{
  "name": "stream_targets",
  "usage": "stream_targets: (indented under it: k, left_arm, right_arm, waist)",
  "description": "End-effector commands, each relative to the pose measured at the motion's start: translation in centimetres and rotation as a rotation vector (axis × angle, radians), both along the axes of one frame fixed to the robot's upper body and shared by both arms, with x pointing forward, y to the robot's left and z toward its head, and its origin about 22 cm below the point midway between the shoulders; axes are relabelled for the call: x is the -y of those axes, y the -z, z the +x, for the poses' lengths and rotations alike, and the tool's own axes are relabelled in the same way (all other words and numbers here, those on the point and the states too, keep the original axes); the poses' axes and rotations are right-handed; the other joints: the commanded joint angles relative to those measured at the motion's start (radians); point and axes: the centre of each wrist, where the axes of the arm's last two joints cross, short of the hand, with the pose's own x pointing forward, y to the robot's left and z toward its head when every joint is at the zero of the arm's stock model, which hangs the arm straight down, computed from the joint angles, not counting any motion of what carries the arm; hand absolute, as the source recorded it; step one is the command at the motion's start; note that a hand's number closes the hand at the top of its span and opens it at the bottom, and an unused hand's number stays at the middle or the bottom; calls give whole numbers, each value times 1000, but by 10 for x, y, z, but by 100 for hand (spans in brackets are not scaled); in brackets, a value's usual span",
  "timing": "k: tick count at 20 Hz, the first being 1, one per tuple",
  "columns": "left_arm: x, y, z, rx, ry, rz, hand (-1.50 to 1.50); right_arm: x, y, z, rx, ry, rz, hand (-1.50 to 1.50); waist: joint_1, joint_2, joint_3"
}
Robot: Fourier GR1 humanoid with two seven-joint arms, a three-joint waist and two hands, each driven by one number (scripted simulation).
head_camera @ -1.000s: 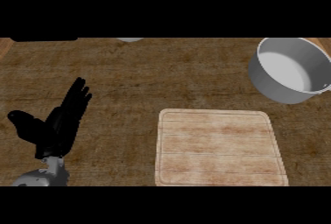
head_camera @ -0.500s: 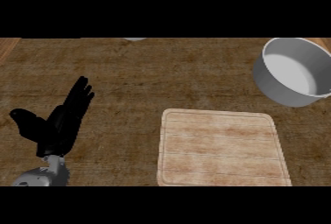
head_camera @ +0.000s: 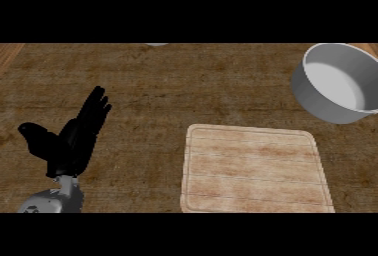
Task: Pick the bell pepper from the cutting board and place it in the pot
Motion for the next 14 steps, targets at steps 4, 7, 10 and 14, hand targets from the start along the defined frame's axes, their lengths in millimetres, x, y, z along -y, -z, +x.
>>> stream_targets:
  k: [4,7,10,14]
  left_arm:
    - [14,-13,3,21,21,-5,0]
    - [-1,11,-1,-7,1,4,0]
    - [3,6,13,-14,-7,2,0]
    - [14,3,10,19,18,-5,0]
  right_arm:
    - [-11,18,56,-92,49,-2,150]
    - [-19,40,68,-94,-11,-33,150]
    - [-37,52,78,-135,-36,-101,150]
    - [-48,96,108,-303,-14,134,-150]
  waist:
    - [14,3,1]
    - [2,2,1]
    - [-3,1,1]
    - [2,2,0]
